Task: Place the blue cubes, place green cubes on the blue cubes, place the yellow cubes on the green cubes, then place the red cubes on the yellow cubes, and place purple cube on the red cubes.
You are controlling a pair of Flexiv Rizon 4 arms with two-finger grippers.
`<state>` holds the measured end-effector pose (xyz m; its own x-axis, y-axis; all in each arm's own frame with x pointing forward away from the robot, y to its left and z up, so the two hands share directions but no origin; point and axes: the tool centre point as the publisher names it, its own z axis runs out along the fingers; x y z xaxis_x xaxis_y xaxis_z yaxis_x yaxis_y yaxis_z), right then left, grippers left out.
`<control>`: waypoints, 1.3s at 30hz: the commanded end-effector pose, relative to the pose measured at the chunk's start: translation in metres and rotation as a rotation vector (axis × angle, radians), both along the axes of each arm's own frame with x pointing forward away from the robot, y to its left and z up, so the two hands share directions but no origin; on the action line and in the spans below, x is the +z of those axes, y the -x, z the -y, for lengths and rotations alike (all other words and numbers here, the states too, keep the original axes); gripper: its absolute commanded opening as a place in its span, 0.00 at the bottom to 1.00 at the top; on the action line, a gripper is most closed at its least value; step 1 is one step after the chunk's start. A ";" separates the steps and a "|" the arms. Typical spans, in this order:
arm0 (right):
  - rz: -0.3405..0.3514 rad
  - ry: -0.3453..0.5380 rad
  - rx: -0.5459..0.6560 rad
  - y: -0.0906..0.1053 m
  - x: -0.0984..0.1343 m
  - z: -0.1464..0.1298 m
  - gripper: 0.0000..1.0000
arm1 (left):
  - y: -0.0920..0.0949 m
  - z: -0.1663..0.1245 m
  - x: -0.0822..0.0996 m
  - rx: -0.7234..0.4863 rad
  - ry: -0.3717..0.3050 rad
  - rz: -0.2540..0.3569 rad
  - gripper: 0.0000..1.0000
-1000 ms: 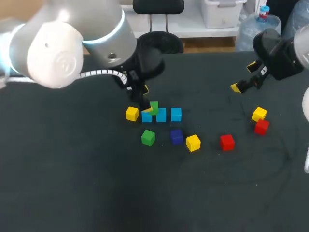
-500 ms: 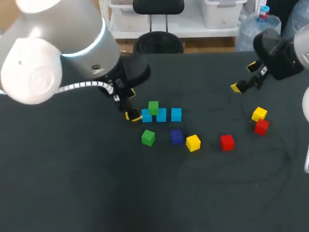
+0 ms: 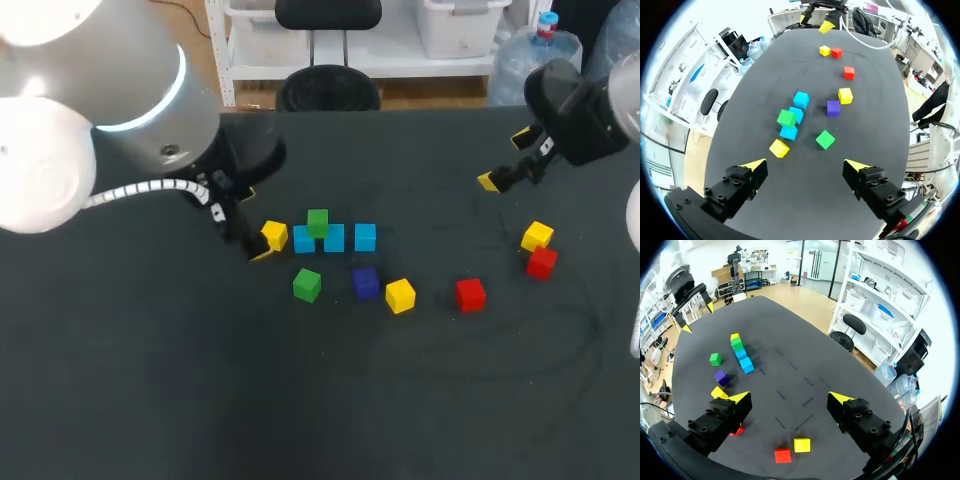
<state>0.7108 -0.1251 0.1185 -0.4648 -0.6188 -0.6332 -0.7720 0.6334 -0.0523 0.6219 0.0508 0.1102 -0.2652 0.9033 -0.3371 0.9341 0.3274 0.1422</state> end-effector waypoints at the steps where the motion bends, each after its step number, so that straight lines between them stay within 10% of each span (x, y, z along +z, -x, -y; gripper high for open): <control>1: 0.002 0.003 -0.004 0.001 0.000 -0.001 1.00 | 0.004 -0.010 -0.001 0.060 0.046 -0.010 1.00; 10: 0.002 0.003 -0.004 0.001 0.000 -0.001 1.00 | -0.007 -0.024 0.003 0.217 0.208 -0.028 1.00; 39: 0.027 -0.003 0.008 0.002 0.008 -0.007 1.00 | -0.012 -0.050 0.007 0.212 0.262 0.053 1.00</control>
